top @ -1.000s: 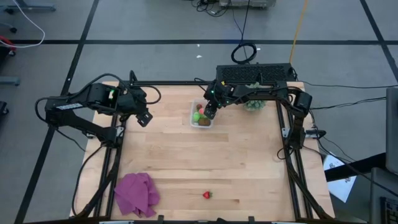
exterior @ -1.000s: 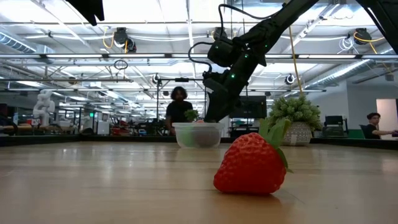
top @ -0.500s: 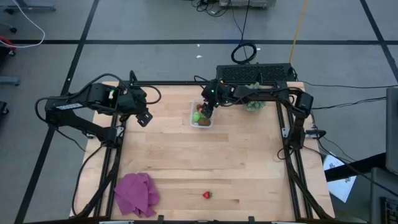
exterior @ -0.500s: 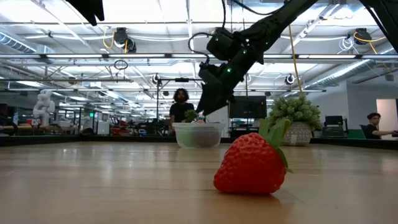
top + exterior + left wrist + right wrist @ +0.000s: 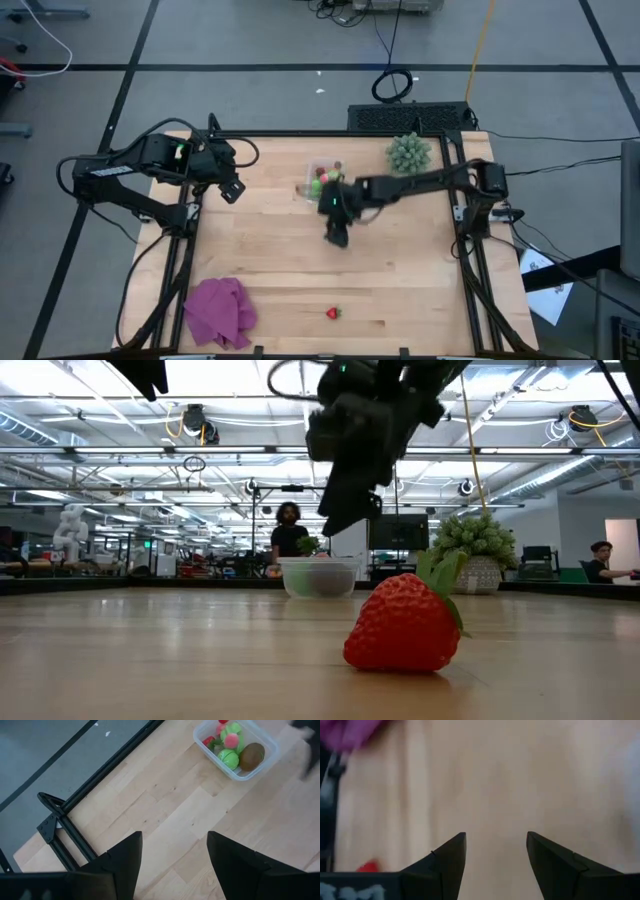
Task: Pick and placing Produce into tupperware
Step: Put the strawberry into the transparent bin
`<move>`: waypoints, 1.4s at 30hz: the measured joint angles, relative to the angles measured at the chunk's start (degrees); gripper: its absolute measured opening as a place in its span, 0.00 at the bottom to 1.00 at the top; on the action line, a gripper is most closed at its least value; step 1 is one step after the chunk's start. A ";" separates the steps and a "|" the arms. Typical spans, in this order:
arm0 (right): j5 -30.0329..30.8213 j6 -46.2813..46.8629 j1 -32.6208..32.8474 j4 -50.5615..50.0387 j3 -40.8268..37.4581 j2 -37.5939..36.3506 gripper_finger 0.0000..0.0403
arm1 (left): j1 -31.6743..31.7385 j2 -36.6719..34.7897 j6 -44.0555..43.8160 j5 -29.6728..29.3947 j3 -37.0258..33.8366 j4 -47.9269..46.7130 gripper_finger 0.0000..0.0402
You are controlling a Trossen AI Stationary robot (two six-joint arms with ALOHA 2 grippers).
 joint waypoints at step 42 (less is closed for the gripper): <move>7.70 -4.60 22.40 11.34 5.50 0.07 0.50 | 0.04 -0.02 -3.09 1.62 0.00 2.39 0.57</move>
